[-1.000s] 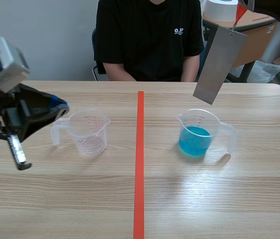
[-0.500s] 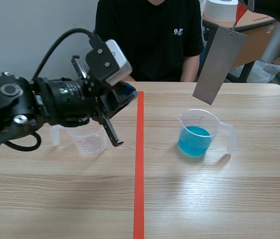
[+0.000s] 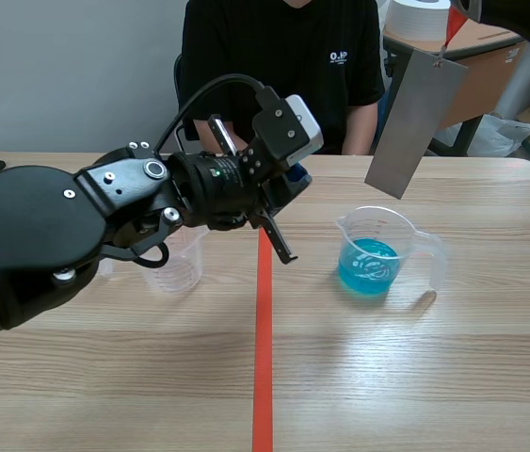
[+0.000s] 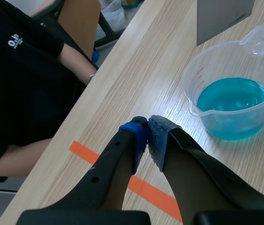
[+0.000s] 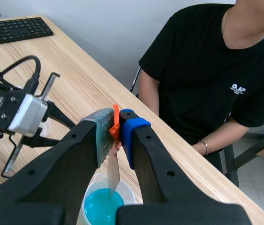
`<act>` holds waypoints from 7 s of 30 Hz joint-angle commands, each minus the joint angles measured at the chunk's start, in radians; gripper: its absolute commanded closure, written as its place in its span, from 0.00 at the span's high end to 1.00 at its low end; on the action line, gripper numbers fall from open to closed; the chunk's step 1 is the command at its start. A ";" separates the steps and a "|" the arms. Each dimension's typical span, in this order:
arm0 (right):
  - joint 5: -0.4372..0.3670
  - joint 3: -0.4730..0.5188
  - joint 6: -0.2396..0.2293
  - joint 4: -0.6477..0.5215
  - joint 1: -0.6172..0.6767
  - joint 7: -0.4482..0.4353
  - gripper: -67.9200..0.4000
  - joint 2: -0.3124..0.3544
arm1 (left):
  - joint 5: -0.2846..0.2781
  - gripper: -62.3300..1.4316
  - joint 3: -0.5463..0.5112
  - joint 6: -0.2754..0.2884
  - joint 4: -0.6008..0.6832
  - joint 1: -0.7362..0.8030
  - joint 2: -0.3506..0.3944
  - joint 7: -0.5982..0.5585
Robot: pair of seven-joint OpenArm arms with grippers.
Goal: Do the redox reaction experiment.
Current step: 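Raise the plate and point at it, then put the plate into the left beaker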
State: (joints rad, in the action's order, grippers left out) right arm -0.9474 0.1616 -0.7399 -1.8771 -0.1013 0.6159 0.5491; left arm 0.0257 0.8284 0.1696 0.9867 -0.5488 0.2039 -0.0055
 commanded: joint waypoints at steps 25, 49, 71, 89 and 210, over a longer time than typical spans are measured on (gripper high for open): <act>-0.011 0.008 -0.006 -0.014 -0.010 -0.011 0.03 0.013 | -0.006 0.10 0.036 0.024 -0.058 -0.056 -0.126 -0.057; -0.011 0.008 -0.006 -0.014 -0.010 -0.011 0.03 0.013 | -0.014 0.10 0.035 0.029 -0.058 -0.056 -0.117 -0.080; -0.011 0.008 -0.006 -0.014 -0.010 -0.012 0.03 0.013 | -0.014 0.10 0.035 0.029 -0.058 -0.055 -0.099 -0.085; -0.011 0.008 -0.006 -0.014 -0.010 -0.011 0.03 0.013 | -0.241 0.10 -0.026 -0.062 0.328 0.179 0.465 -0.080; 0.673 -0.892 -0.006 0.858 -0.560 -0.580 0.03 -0.494 | -0.407 0.10 -0.832 -0.261 0.434 1.548 0.220 -0.039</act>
State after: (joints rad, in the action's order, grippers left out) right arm -0.2680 -0.7292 -0.7383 -1.0096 -0.6415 0.0566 0.0608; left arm -0.3828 -0.0071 -0.0940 1.4136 0.9997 0.4217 -0.0345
